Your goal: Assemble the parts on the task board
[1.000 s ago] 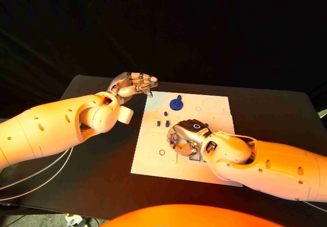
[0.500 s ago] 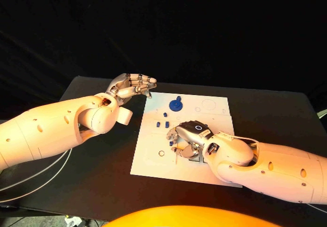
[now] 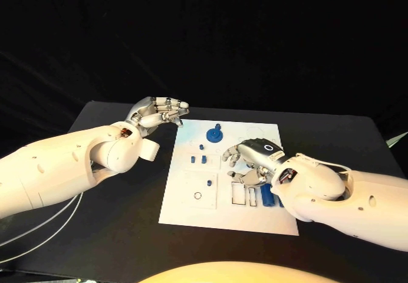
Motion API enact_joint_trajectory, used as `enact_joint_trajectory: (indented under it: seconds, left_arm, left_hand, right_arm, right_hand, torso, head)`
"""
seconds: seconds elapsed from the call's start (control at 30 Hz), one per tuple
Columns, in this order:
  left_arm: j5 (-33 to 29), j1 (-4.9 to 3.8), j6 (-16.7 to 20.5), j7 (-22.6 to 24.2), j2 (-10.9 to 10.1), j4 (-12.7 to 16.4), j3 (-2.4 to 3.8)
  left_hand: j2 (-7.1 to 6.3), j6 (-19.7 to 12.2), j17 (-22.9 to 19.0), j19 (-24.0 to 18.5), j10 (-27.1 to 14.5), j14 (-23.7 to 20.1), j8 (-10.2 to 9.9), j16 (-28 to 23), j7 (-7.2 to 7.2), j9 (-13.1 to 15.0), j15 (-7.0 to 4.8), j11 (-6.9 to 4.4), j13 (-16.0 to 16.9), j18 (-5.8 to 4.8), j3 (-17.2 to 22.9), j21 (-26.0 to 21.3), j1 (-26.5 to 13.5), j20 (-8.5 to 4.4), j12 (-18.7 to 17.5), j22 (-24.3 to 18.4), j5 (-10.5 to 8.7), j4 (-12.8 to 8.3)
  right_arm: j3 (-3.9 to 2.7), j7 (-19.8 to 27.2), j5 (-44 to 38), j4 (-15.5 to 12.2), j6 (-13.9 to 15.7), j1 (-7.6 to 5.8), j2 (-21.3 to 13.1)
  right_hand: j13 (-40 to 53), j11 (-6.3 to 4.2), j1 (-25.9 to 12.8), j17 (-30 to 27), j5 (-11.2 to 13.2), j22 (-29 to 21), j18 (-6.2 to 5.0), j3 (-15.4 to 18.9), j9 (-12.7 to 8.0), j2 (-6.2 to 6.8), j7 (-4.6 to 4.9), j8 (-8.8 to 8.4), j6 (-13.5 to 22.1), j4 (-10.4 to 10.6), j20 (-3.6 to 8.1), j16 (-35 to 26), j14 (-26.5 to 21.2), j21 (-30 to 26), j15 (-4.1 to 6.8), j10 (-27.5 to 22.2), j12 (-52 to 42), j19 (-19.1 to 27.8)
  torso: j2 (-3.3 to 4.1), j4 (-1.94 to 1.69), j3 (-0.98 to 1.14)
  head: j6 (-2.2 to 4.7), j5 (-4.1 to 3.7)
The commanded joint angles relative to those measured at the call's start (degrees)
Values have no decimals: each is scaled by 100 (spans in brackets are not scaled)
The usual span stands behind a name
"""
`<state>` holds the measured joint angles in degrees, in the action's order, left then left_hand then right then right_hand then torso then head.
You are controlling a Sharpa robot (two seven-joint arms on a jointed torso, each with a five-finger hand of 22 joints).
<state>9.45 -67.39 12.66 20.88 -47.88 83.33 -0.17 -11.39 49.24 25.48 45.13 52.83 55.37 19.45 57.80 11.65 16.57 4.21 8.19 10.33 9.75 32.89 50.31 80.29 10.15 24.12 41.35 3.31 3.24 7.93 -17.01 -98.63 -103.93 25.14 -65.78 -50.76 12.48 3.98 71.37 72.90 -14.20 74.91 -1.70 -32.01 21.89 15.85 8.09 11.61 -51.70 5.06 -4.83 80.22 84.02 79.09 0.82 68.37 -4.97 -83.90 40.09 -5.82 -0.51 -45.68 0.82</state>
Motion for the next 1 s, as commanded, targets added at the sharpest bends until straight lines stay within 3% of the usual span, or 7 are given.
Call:
enact_joint_trajectory:
  seconds: [0.03, 0.1, 0.27, 0.3, 0.37, 0.43, 1.0]
  left_arm:
    - [-15, -1, -63, 25, 4, 11, 4]
    - [-15, -1, -67, 26, 6, 6, 4]
    - [-15, -1, -79, 26, 8, 1, 4]
    - [-15, -1, -80, 26, 8, 1, 4]
    - [-15, 0, -84, 28, 12, -2, 4]
    - [-15, 0, -87, 29, 16, -5, 4]
    - [-15, 0, -100, 29, 18, -8, 4]
  left_hand:
    - [40, -30, -9, -25, -43, -53, 26, -36, -10, 6, 4, -2, -5, 66, -24, -39, 31, -6, 13, -5, 11, -19]
    - [40, -30, -9, -25, -43, -53, 26, -36, -10, 6, 4, -2, -5, 66, -24, -39, 31, -6, 13, -5, 11, -19]
    - [40, -30, -9, -25, -43, -53, 26, -36, -10, 6, 4, -2, -5, 66, -24, -39, 31, -6, 13, -5, 11, -19]
    - [40, -30, -9, -25, -43, -53, 26, -36, -10, 6, 4, -2, -5, 66, -24, -39, 31, -6, 13, -5, 11, -19]
    - [40, -30, -9, -25, -43, -53, 26, -36, -10, 6, 4, -2, -5, 66, -24, -39, 31, -6, 13, -5, 11, -19]
    - [40, -30, -9, -25, -43, -53, 26, -36, -10, 6, 4, -2, -5, 66, -24, -39, 31, -6, 13, -5, 11, -19]
    - [44, -37, -13, -26, -55, -59, 36, -42, -10, 7, 7, 0, -5, 67, -29, -50, 31, -2, 19, -10, 11, -19]
  right_arm:
    - [-16, 84, 387, -10, 29, -169, -187]
    - [-23, 120, 466, 48, -100, -265, -295]
    - [-31, 212, 565, 276, -425, -390, -437]
    - [-31, 229, 572, 318, -482, -401, -447]
    - [-32, 262, 585, 404, -618, -417, -458]
    - [-31, 278, 592, 487, -776, -424, -455]
    - [-17, 401, 639, 761, -1308, -346, -306]
  right_hand:
    - [1, 11, 56, -14, -10, 1027, -61, 33, 5, 23, -6, 23, -55, -9, -21, -40, 242, -38, -19, -55, -21, -276]
    - [-23, 40, 56, -37, -9, 950, -95, 87, -6, 39, 13, -3, -43, 0, -34, -52, 237, -218, -43, -191, 15, -225]
    - [-135, 117, 240, -80, -37, 707, -191, 878, -65, -83, -52, -143, 70, 65, -96, -64, 222, -757, -108, -731, 13, -89]
    - [-196, 155, 447, -117, -56, 635, -214, 1444, -97, -204, -104, -211, 108, 188, -121, -76, 209, -908, -137, -948, -54, -69]
    - [-264, 180, 767, -132, -62, 608, -220, 2037, -128, -314, -140, -272, 117, 434, -138, -71, 203, -960, -151, -1093, -203, -79]
    - [-303, 179, 929, -94, -73, 590, -224, 2247, -144, -349, -173, -305, 130, 598, -142, -38, 217, -998, -157, -1165, -279, -83]
    - [-392, 135, 1318, -276, -67, 498, -253, 2419, -141, -409, -122, -273, -52, 1016, -111, -136, 175, -1176, -121, -1103, -566, -92]
  torso:
    - [-3, 2, -6]
    - [-5, -3, -8]
    - [-7, 2, -13]
    - [-7, 3, -13]
    - [-3, 1, -8]
    - [-2, -5, -1]
    - [2, -5, -9]
  head:
    - [58, -112]
    - [73, -136]
    - [105, -165]
    - [108, -167]
    - [108, -171]
    - [95, -172]
    - [64, -171]
